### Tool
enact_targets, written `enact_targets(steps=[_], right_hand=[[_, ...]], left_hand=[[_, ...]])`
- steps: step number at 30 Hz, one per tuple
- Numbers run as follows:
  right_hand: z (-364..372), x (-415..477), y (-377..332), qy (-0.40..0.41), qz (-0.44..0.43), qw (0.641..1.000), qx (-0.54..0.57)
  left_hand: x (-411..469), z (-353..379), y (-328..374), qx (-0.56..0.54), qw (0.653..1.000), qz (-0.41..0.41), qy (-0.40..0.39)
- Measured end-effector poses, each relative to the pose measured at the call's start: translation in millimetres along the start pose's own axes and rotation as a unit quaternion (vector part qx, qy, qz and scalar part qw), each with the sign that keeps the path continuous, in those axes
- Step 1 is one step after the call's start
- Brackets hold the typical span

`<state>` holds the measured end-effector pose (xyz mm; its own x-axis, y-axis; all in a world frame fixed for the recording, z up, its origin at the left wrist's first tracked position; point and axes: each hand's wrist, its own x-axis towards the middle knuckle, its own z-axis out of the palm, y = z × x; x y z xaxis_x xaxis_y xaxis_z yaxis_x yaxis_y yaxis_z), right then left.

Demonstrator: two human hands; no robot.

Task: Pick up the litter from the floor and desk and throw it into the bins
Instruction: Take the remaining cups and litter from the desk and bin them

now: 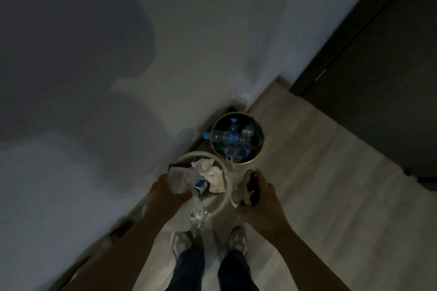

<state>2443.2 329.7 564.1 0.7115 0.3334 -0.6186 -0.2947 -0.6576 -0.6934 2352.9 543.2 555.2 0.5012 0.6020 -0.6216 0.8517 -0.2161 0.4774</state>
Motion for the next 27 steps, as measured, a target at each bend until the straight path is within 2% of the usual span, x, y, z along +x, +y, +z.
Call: enact_targets(steps=[6,12,17,21,24,27], right_hand=[[58,67,63,-0.009,0.043,0.999,-0.008],[102,118,99,0.002,0.049,0.999,-0.009],[141,154,121,-0.001,0.050,0.999,-0.021],[169,175,137,-0.008,0.076,0.995,-0.069],[185,191,147,-0.017,0.088,0.990,-0.107],[196,207,152,-0.046,0.104,0.975,-0.190]], left_hand=[[87,61,-41,0.038,0.999,0.006,0.004],[166,107,-77,0.064,0.997,0.043,0.012],[202,137,-111,0.132,0.990,0.031,-0.025],[221,147,-127,0.148,0.988,0.023,-0.035],[239,148,-134,0.153,0.987,0.043,-0.028],[254,149,-138,0.173,0.981,0.091,-0.012]])
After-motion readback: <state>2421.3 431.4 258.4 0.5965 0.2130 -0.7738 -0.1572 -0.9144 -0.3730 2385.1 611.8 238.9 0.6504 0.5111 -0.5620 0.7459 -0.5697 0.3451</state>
